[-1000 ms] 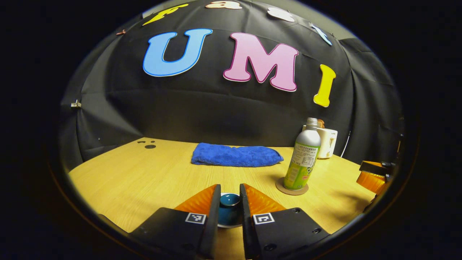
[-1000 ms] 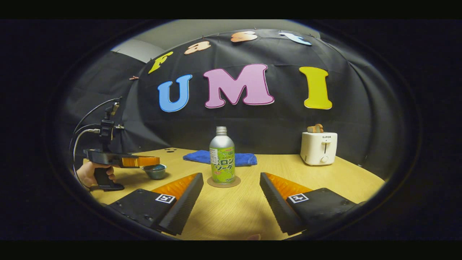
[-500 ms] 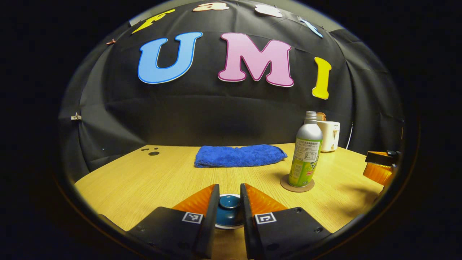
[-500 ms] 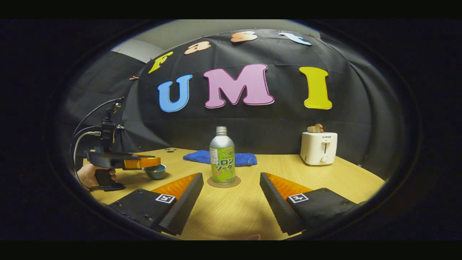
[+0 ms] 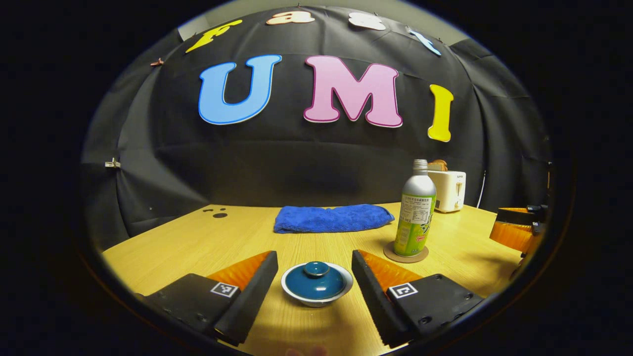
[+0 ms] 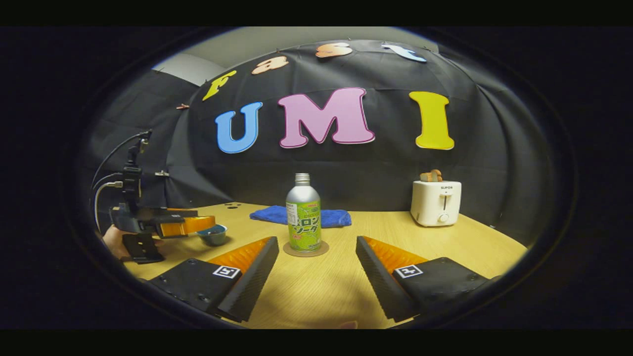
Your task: Open the teacup lid with one hand, grasp the water bottle and pour water into the teacup with the other hand; after pouring, place the water bottle on the coaster and then close the teacup lid.
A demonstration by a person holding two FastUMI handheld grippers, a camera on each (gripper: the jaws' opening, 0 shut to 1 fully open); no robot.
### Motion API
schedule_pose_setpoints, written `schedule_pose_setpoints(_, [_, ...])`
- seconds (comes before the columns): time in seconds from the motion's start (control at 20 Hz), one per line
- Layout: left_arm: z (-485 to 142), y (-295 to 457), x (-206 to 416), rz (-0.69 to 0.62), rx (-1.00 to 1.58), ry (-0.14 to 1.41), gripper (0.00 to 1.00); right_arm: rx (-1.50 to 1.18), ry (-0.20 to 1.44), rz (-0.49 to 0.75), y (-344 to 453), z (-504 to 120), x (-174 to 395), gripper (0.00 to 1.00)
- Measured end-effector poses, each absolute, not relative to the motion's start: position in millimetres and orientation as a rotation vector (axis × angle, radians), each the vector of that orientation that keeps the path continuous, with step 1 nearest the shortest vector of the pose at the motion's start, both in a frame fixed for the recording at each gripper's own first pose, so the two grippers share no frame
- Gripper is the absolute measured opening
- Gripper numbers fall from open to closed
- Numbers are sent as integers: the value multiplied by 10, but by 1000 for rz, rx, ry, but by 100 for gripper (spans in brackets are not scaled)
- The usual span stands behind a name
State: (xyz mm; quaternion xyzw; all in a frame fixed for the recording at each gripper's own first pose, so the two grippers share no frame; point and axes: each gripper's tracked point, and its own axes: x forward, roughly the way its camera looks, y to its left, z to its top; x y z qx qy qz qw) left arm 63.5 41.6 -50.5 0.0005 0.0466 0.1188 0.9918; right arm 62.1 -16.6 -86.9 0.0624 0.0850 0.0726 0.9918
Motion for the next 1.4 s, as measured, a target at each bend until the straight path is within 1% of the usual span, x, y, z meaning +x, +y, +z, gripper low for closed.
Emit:
schedule_pose_setpoints(0.15, [-438,379,523,262,13,46,95,125,171,145,-165,-868,625,98])
schedule_pose_setpoints(0.45, [-418,269,459,228,19,23,94,125,171,138,-179,-869,632,98])
schedule_pose_setpoints(0.6, [-409,105,526,150,20,22,95,124,170,139,-175,-867,626,97])
schedule_pose_setpoints(0.8, [-418,272,486,232,18,25,94,124,170,139,-173,-871,624,98])
schedule_pose_setpoints(1.4, [-422,269,468,247,17,25,94,124,170,139,-175,-871,629,97])
